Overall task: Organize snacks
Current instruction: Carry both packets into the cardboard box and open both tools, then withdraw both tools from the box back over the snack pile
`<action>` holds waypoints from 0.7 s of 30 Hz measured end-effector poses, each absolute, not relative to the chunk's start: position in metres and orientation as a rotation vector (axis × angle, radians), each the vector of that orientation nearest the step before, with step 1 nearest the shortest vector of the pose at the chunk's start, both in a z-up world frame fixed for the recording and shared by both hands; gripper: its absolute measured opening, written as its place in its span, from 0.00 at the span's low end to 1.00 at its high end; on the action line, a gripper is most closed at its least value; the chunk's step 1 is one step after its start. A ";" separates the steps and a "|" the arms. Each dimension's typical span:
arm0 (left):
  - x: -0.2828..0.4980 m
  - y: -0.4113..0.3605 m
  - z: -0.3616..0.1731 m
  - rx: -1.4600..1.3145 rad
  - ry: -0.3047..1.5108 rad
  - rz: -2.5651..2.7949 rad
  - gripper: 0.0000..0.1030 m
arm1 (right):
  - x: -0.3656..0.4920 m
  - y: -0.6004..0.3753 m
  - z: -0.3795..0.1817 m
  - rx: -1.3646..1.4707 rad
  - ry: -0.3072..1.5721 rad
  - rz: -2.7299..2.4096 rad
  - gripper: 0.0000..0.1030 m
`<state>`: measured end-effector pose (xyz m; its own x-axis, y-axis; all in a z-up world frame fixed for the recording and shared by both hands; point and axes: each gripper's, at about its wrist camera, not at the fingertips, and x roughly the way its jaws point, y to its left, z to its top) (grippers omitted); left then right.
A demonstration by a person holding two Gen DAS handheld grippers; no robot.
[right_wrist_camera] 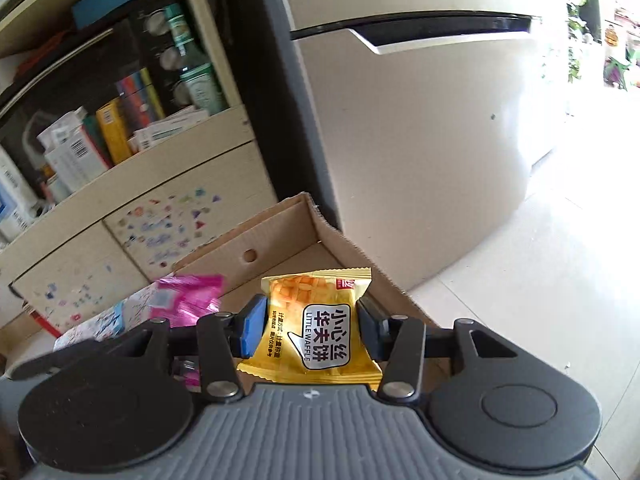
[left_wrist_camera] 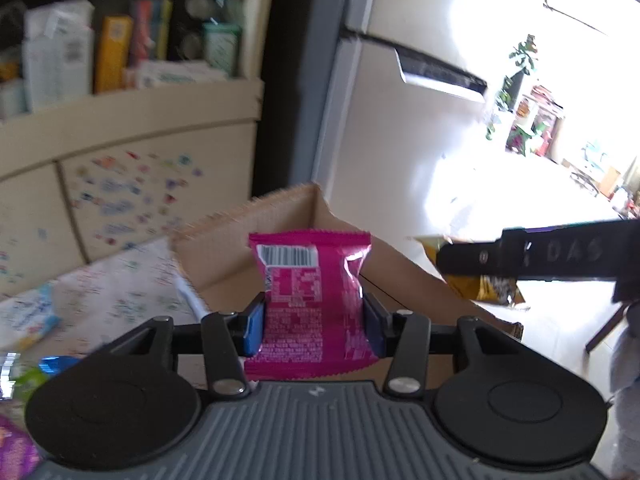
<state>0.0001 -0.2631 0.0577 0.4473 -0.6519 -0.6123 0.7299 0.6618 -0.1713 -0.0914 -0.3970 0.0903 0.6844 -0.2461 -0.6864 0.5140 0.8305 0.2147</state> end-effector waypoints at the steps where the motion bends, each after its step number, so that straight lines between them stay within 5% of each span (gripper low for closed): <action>1: 0.003 -0.270 0.052 0.138 0.720 -0.863 0.54 | -0.091 -0.400 0.090 0.421 0.695 -0.449 0.59; 4: 0.004 -0.282 0.035 0.188 0.745 -0.845 0.67 | -0.093 -0.406 0.089 0.464 0.686 -0.466 0.71; 7: 0.002 -0.283 0.020 0.256 0.759 -0.807 0.67 | -0.095 -0.406 0.092 0.482 0.672 -0.461 0.77; 21: -0.002 -0.245 -0.006 0.305 0.838 -0.645 0.70 | -0.092 -0.400 0.094 0.489 0.679 -0.426 0.82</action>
<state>-0.0020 -0.2453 -0.0060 0.4950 -0.4073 -0.7675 0.6379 0.7701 0.0028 -0.0921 -0.3999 0.0941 0.7017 -0.2123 -0.6801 0.5203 0.8048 0.2856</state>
